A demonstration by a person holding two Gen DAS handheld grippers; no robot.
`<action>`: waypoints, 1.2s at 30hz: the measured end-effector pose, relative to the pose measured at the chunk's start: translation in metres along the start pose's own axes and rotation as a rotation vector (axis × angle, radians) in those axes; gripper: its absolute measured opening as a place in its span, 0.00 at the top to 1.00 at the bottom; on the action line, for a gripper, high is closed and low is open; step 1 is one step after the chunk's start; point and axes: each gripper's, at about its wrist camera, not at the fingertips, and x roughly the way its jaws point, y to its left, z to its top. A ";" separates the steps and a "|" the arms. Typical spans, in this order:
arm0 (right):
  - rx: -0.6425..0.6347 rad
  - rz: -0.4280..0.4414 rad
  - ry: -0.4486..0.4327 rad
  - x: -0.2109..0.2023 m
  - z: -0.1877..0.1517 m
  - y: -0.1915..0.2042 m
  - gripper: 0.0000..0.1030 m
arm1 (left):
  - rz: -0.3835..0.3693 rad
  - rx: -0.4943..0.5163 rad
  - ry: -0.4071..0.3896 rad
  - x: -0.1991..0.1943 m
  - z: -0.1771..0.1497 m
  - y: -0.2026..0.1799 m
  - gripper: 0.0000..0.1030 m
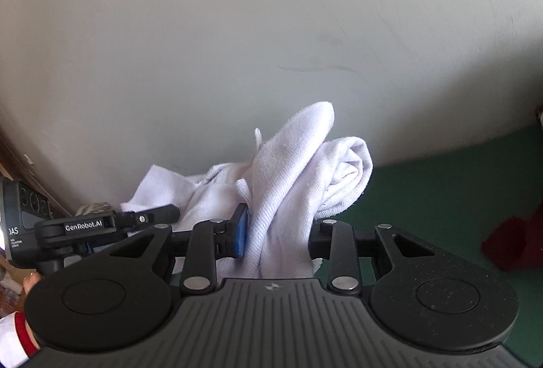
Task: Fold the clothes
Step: 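Lift the white T-shirt bundle with both grippers and carry it toward the wall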
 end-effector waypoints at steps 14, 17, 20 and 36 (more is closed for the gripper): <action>-0.196 -0.198 -0.070 -0.013 -0.014 -0.005 0.41 | 0.116 0.179 -0.127 -0.032 -0.033 0.014 0.53; -0.257 -0.235 -0.128 -0.028 -0.008 0.001 0.57 | 0.128 0.219 -0.221 -0.062 -0.034 0.005 0.55; -0.360 -0.233 -0.087 -0.016 -0.013 0.016 0.74 | 0.034 0.260 -0.170 -0.048 -0.035 -0.021 0.64; -0.468 -0.298 -0.068 -0.001 -0.019 0.022 0.78 | 0.168 0.531 -0.072 -0.015 -0.048 -0.043 0.77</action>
